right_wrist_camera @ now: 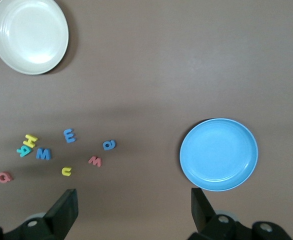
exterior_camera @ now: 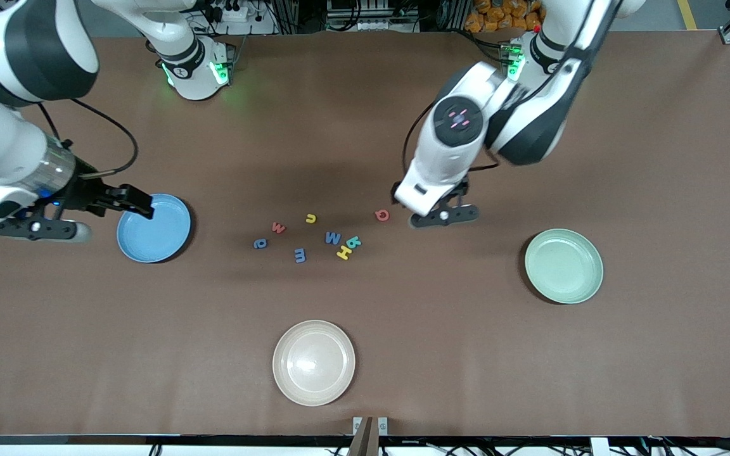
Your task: Sort upper and lower case letters into plates
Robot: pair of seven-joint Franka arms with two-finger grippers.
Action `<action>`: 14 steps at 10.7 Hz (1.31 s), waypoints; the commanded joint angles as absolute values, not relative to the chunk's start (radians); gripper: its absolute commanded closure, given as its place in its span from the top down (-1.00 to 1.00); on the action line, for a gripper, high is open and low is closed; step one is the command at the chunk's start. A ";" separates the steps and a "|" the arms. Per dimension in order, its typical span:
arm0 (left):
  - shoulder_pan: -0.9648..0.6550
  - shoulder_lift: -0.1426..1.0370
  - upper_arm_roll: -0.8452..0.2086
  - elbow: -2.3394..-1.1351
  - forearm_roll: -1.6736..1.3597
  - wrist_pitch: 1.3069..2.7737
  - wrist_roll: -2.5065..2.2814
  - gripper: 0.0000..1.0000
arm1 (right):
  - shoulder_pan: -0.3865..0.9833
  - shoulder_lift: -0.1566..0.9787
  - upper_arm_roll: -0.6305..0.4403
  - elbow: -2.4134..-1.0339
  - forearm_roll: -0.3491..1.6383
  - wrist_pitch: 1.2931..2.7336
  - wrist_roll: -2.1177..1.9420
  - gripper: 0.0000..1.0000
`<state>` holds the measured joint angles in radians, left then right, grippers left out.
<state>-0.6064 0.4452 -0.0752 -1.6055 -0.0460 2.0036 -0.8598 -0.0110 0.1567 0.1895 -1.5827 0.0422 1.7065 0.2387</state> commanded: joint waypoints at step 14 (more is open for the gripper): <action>-0.758 0.767 -0.063 -1.563 0.012 2.253 -1.118 1.00 | 0.147 0.445 0.190 -1.848 0.048 2.174 0.189 1.00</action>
